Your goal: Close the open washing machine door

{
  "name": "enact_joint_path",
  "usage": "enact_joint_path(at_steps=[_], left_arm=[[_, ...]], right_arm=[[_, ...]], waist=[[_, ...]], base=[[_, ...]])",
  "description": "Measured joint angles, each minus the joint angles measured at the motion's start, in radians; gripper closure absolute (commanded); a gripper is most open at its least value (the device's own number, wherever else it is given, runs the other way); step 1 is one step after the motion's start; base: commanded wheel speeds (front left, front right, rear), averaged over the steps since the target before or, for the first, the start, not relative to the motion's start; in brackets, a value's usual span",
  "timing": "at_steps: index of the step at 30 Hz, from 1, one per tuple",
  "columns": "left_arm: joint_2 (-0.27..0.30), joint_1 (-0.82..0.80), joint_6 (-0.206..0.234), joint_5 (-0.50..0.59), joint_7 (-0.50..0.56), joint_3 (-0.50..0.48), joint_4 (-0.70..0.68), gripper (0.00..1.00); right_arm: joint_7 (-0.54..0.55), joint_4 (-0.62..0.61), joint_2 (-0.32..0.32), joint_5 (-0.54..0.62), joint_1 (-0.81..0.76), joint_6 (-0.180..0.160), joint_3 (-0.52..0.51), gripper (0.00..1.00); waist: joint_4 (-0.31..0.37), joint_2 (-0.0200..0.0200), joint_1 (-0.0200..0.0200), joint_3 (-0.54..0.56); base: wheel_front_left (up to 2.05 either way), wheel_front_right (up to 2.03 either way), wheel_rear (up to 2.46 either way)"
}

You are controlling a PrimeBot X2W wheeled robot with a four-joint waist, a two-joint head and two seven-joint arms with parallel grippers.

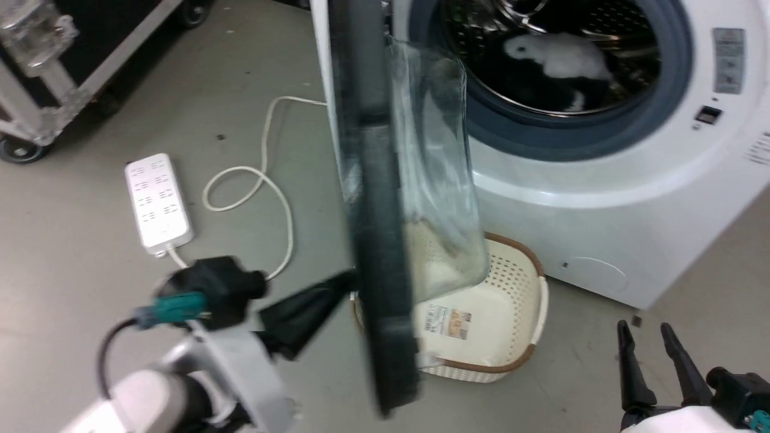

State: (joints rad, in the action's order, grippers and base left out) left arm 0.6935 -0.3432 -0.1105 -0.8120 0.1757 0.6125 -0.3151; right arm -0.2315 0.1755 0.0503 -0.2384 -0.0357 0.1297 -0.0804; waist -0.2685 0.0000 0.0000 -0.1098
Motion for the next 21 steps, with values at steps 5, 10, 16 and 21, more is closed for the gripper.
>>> enact_joint_path(at_steps=[5,10,16,21], left_arm=[[-0.062,-0.130,-0.007,-0.029,-0.060,0.150,0.096,1.00],[-0.121,-0.269,-0.015,-0.064,-0.141,0.244,0.252,1.00],[-0.229,-0.465,-0.016,-0.059,-0.226,0.305,0.534,1.00],[-0.291,-0.564,-0.016,-0.046,-0.253,0.319,0.686,1.00]], right_arm=[[-0.010,0.001,0.000,-0.019,0.001,0.000,-0.009,0.00],[-0.021,0.004,0.000,-0.041,0.008,0.000,0.000,0.00],[-0.026,0.005,0.000,-0.074,0.026,0.000,0.012,0.00],[-0.026,0.002,0.000,-0.089,0.037,0.000,0.020,0.00]], waist=[[0.062,0.0000,0.0000,-0.012],[0.142,0.0000,0.0001,-0.035],[0.283,0.0000,0.0001,-0.081],[0.360,0.0001,0.0002,-0.112]], base=[[0.00,0.00,0.00],[0.00,0.00,0.00],[0.00,0.00,0.00],[0.00,0.00,0.00]])
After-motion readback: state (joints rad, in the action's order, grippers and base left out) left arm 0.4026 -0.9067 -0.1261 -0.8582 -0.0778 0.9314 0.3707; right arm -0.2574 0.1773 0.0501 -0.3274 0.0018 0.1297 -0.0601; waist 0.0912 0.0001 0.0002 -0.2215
